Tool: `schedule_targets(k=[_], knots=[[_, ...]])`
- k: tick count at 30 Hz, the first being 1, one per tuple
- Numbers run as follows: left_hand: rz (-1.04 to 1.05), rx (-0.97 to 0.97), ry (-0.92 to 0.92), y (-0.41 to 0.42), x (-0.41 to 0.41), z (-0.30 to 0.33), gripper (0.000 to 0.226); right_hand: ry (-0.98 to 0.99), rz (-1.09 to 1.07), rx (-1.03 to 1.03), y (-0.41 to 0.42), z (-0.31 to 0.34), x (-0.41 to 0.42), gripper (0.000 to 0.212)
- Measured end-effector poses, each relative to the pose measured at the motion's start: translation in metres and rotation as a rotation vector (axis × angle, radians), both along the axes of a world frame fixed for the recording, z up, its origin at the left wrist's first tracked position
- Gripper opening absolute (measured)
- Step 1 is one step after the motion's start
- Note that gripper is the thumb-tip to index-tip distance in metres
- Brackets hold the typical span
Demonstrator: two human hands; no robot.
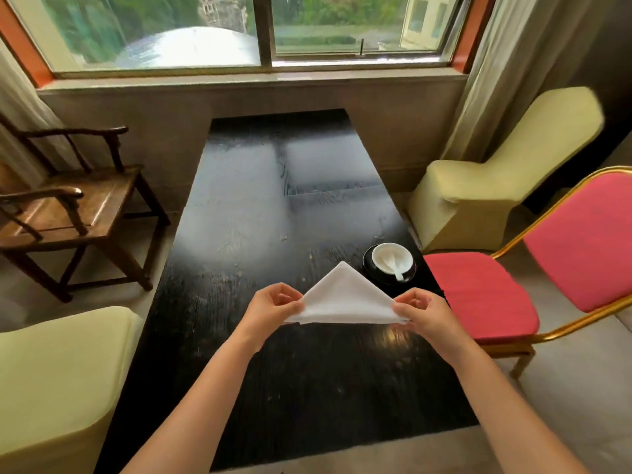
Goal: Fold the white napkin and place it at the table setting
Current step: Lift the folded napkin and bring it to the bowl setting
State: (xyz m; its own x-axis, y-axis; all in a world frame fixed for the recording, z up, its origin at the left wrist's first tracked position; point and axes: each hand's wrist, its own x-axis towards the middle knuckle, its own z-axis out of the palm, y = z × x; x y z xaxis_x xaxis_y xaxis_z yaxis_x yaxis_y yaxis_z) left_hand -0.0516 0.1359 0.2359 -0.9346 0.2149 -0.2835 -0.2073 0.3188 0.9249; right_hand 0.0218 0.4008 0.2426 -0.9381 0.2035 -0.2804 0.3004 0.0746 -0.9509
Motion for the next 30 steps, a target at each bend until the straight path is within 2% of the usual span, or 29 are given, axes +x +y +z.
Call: schedule_targets(k=[3,14,25,30], knots=[[0.023,0.023,0.013,0.033,0.01,-0.002,0.004,0.017,0.019,-0.029,0.036,0.004,0.002,0.003],[0.084,0.034,0.02,0.106,0.004,-0.002,0.005,0.013,0.084,-0.042,0.114,0.004,-0.021,0.002],[0.066,0.031,0.001,0.149,-0.099,0.006,0.005,-0.013,0.013,-0.053,0.15,0.007,-0.114,0.014],[0.027,0.16,-0.089,0.171,-0.158,0.01,0.016,0.015,-0.063,-0.04,0.175,0.01,-0.175,0.016]])
